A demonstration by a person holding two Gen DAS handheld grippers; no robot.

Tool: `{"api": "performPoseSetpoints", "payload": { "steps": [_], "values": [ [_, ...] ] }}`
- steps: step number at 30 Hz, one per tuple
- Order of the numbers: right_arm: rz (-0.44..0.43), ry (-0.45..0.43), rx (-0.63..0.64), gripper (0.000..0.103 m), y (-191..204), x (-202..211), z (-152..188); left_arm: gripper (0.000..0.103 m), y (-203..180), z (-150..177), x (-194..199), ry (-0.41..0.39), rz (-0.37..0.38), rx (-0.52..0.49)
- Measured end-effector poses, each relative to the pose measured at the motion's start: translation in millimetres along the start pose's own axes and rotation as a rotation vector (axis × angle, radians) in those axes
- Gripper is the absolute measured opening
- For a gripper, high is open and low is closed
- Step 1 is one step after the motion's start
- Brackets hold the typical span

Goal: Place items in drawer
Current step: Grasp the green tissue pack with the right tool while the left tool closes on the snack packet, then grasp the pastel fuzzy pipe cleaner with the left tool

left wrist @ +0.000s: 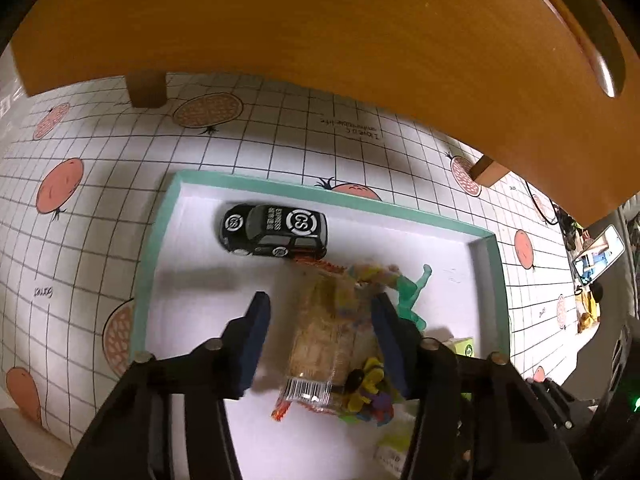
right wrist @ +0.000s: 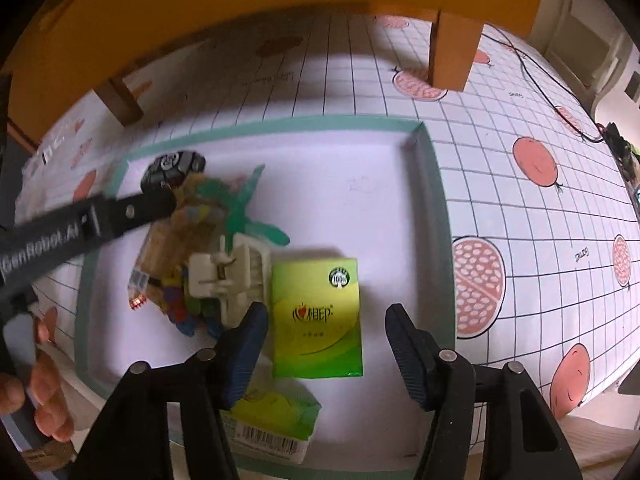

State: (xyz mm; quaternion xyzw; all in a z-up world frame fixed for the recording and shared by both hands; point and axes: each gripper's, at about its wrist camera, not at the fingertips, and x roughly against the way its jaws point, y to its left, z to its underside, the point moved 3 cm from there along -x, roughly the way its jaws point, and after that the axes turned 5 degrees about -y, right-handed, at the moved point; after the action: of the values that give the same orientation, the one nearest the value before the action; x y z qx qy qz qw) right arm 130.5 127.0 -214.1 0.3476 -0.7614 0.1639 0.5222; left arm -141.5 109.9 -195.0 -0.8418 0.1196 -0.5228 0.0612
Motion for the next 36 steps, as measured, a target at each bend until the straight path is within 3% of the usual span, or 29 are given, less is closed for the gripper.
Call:
{"api": "performPoseSetpoints", "payload": {
  "steps": [9,11,22,29,36],
  "values": [
    [0.014,0.046,-0.003,0.050,3.5,-11.3,6.1,0.045,-8.7,4.5,-16.7,0.042,-0.009,-0.032],
    [0.017,0.046,-0.006,0.050,3.5,-10.7,6.0,0.038,-8.4,7.4,-19.7,0.048,-0.024,-0.044],
    [-0.003,0.036,-0.036,0.050,0.5,-6.6,6.5,0.036,13.9,9.6,-10.7,0.024,-0.016,0.034],
    [0.001,0.040,-0.055,0.050,1.0,-7.6,6.3,0.036,24.3,13.6,-5.6,0.021,-0.080,0.046],
    [0.000,0.051,-0.071,0.050,-1.9,-8.8,5.7,0.037,18.9,16.7,-0.3,0.006,-0.154,-0.030]
  ]
}}
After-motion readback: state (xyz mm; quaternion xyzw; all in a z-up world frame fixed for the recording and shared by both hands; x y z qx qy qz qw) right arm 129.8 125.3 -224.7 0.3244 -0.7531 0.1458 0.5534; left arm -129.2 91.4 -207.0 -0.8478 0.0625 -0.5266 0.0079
